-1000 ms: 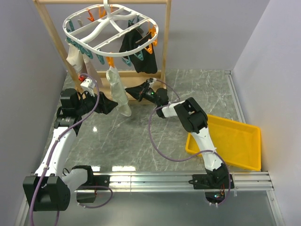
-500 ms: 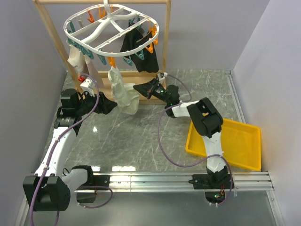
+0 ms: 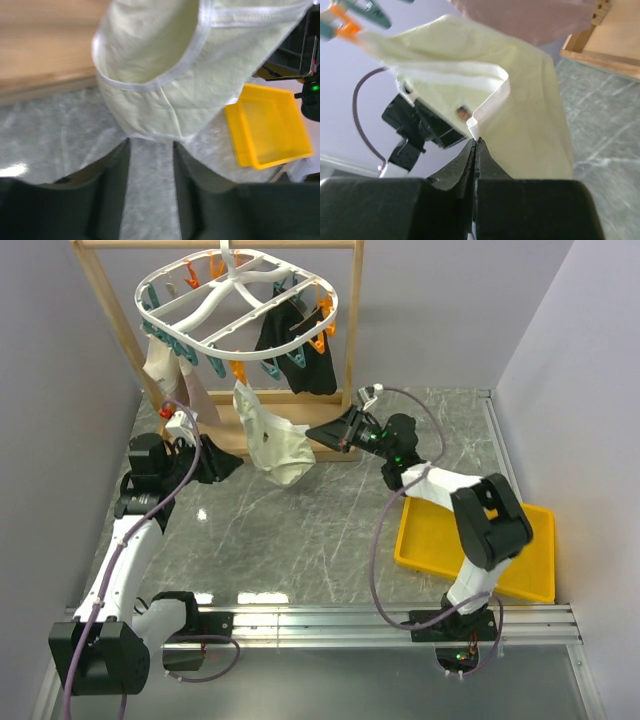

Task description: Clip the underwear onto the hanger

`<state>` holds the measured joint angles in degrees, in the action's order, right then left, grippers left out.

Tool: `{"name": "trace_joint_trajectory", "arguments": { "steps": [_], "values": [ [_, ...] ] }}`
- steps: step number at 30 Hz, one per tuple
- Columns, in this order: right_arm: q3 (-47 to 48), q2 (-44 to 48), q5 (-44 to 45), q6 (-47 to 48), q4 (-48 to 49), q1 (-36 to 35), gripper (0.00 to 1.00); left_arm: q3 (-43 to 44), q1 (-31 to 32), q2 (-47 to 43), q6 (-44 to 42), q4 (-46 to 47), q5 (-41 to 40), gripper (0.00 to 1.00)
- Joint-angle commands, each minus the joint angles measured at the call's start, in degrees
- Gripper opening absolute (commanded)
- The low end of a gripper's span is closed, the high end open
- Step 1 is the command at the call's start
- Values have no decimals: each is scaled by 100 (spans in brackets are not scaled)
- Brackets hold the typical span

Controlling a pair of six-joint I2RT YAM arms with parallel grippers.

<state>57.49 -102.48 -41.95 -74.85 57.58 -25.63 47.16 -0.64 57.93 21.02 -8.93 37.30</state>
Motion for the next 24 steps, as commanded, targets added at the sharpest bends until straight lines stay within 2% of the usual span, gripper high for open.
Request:
{"name": "trace_joint_trajectory", "arguments": {
  "steps": [1, 5, 11, 17, 24],
  "values": [
    [-98, 895, -252, 1137, -808, 75, 0, -241, 21, -282, 727, 462, 347, 41],
    [-212, 1335, -340, 1683, -1179, 49, 0, -374, 363, -379, 1140, 655, 603, 24],
    [-370, 1914, -541, 2552, -1565, -100, 0, -339, 785, 24, 1869, 1304, 182, 11],
    [-388, 2398, -665, 4027, -2303, -644, 0, -137, 1074, 832, 2907, 2166, -38, 8],
    [-151, 2399, -499, 4962, -2927, -1294, 0, -93, 1304, 1422, 3602, 3281, -135, 7]
  ]
}}
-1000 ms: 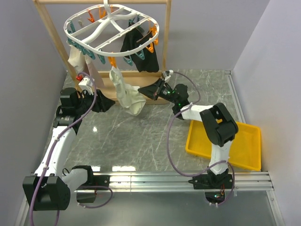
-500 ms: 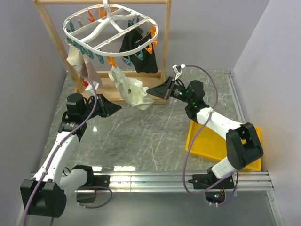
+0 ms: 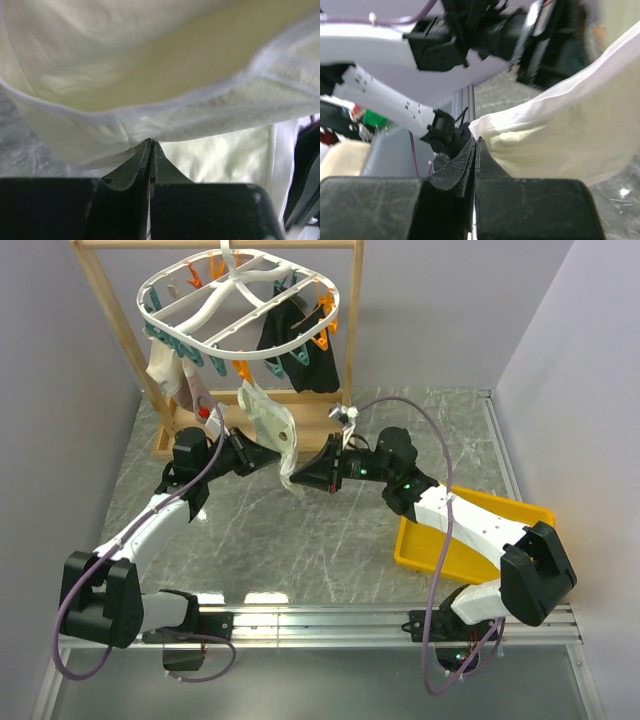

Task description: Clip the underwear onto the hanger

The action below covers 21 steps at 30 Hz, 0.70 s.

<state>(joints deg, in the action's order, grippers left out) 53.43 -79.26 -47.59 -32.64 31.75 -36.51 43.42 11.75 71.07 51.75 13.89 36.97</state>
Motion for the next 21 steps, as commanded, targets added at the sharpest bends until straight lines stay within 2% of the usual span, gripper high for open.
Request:
{"name": "trace_joint_trajectory", "arguments": {
  "steps": [1, 4, 10, 16, 21],
  "values": [
    [282, 43, 75, 829, -379, -285, 0, 299, 82, 170, 660, 1106, -102, 7],
    [379, -124, 277, 1338, -783, -576, 0, 395, 117, 381, 897, 1536, -32, 8],
    [633, -712, 1127, 2269, -1521, -673, 0, 466, 117, 443, 1048, 1854, 143, 9],
    [1081, -1161, 1919, 2307, -1874, -647, 0, 474, 100, 373, 935, 1793, 311, 9],
    [1152, -1205, 2280, 2210, -1857, -638, 0, 431, -58, 118, 671, 1223, 276, 14]
  ]
}}
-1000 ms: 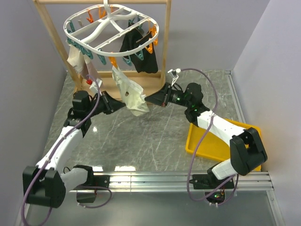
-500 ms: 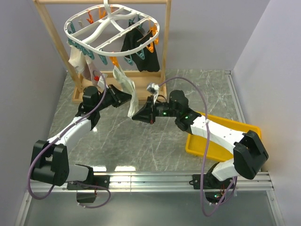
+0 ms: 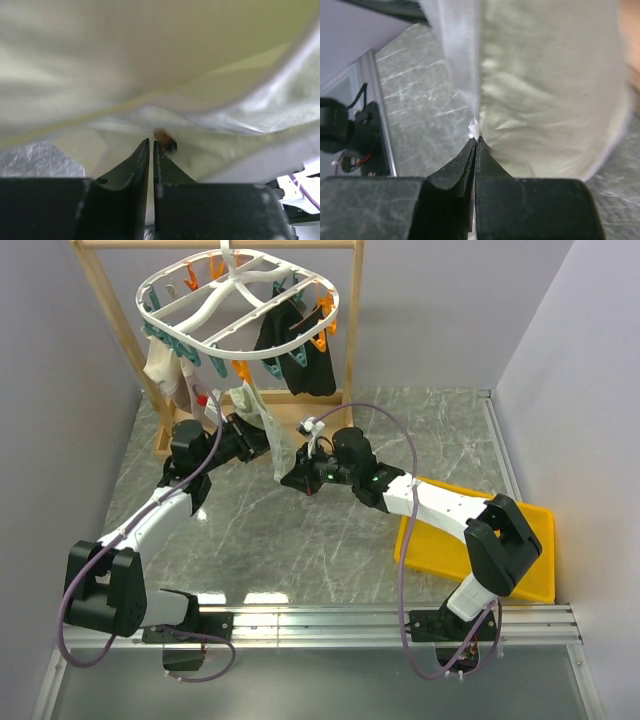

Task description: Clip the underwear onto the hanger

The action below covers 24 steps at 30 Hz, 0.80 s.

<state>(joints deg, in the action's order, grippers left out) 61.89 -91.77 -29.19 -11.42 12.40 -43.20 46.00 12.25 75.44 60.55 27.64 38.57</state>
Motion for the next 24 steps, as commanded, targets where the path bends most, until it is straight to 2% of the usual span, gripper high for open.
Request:
{"name": "trace_joint_trajectory", "arguments": {
  "steps": [1, 7, 18, 24],
  "values": [
    [315, 19, 475, 61, 78, 40, 0, 155, -196, -398, -315, -258, 107, 18],
    [429, -236, 730, -123, 113, 31, 0, 76, -557, -697, -527, -767, 230, 29],
    [579, -456, 748, -247, 175, 22, 0, -222, -917, -1417, -1133, -1533, 327, 28],
    [675, -605, 678, -343, 219, 5, 0, -504, -961, -1682, -1309, -1709, 29, 29]
  ]
}}
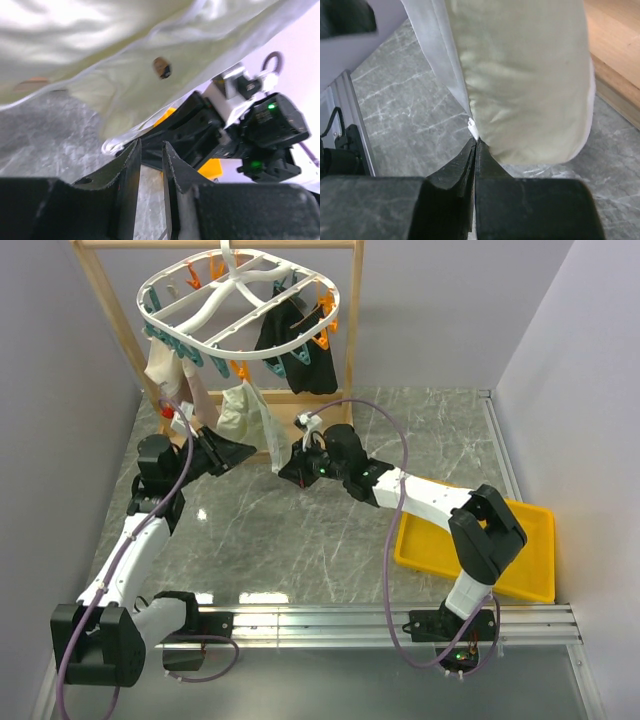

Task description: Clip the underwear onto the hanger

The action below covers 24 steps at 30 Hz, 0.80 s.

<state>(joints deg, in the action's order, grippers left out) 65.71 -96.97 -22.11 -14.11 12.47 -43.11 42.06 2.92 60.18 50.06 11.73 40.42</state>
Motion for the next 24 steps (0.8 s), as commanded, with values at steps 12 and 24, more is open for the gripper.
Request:
{"name": "trace_joint_trajectory", "arguments": {
  "steps": [12, 24],
  "values": [
    [767, -647, -162, -320, 28, -13, 0, -243, -37, -121, -401, 67, -474, 30],
    [987, -824, -399, -461, -131, 5, 18, -207, -213, -59, -462, 67, -439, 32]
  ]
}}
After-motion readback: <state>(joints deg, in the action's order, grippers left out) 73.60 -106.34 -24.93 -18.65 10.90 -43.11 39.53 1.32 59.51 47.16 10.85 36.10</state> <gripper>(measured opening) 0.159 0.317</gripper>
